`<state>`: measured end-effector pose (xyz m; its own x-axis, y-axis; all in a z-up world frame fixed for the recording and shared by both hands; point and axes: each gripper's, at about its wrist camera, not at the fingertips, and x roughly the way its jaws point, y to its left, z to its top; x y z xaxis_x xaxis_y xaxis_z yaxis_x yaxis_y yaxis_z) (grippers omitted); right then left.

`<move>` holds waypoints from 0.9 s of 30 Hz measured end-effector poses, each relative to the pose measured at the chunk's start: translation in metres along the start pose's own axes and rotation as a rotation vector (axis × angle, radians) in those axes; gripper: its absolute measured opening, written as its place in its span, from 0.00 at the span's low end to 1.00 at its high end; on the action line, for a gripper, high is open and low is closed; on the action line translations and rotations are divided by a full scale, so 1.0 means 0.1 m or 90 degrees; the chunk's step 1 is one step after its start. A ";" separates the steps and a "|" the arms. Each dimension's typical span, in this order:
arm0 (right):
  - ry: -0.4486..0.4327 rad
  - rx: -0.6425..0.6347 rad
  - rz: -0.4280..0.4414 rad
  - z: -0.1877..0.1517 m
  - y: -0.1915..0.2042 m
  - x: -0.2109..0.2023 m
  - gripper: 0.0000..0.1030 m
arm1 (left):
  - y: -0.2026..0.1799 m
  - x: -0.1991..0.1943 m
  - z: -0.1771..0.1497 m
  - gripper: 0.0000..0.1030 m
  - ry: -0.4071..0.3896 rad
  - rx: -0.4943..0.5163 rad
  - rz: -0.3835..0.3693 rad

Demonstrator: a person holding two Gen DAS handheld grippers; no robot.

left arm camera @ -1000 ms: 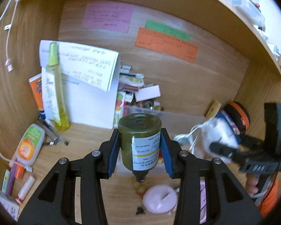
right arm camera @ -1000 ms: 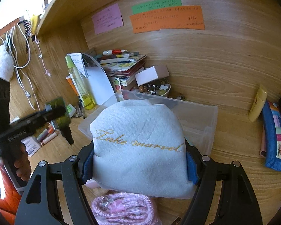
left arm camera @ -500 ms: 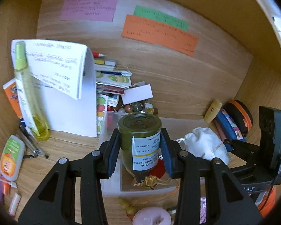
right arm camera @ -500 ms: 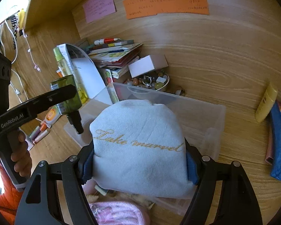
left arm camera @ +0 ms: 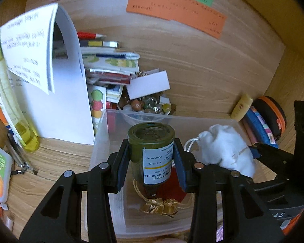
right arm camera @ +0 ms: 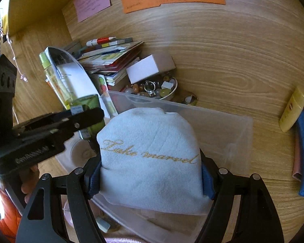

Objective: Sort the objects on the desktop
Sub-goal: 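Lift the green bottle and white pouch toward the clear box, then open both tools to drop the green bottle and white pouch into the box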

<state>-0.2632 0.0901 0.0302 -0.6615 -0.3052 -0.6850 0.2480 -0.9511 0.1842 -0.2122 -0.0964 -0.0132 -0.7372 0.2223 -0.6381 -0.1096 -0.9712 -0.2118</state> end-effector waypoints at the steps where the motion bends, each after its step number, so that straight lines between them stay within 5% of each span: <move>1: -0.002 0.003 -0.001 0.00 -0.01 0.02 0.73 | 0.00 0.03 -0.01 0.40 0.004 0.000 0.002; 11: -0.001 0.005 -0.014 -0.05 -0.04 0.07 0.85 | 0.06 0.15 -0.05 0.40 0.027 -0.011 -0.008; 27: 0.002 0.032 0.047 -0.09 -0.11 -0.05 0.86 | 0.07 0.14 -0.07 0.40 0.029 -0.016 -0.012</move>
<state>-0.2563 0.1027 0.0255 -0.6407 -0.3743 -0.6704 0.2604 -0.9273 0.2688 -0.2188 -0.0992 -0.0290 -0.7038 0.2443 -0.6670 -0.1056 -0.9645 -0.2419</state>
